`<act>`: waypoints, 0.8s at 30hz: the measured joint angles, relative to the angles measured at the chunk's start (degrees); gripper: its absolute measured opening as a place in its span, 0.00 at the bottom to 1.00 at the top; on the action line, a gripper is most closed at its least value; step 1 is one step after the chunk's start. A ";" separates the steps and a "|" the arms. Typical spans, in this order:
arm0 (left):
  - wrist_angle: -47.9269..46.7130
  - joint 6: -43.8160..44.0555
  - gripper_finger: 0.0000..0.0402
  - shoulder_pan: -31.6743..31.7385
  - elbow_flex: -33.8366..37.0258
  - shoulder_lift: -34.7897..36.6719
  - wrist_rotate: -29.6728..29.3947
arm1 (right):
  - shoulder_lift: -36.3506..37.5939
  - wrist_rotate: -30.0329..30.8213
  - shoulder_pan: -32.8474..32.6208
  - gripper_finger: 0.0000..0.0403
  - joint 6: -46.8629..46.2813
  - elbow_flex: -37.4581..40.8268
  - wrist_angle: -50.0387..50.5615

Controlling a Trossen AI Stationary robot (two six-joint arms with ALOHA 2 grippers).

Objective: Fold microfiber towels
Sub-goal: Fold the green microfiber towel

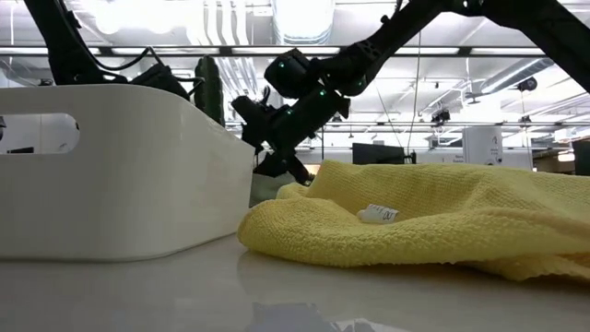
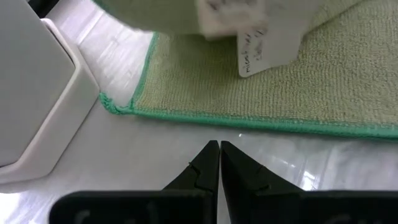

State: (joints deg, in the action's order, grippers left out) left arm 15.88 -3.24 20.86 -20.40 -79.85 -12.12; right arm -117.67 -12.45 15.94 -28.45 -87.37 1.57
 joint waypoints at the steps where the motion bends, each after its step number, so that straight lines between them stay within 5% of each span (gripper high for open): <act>1: 0.00 0.00 0.00 0.00 0.02 0.00 0.00 | -0.05 0.00 -0.37 0.52 0.13 0.00 -0.73; 12: -0.03 2.11 0.00 0.00 0.05 0.00 0.00 | -0.33 1.05 -1.66 0.52 3.36 0.00 -2.35; 24: -0.48 3.46 0.00 0.00 0.06 0.00 0.00 | 0.43 0.44 -2.97 0.52 17.61 -1.51 -1.82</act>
State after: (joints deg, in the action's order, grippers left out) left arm 15.40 0.22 20.86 -20.34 -79.85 -12.12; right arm -117.23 -12.01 12.97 -10.84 -88.88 -0.25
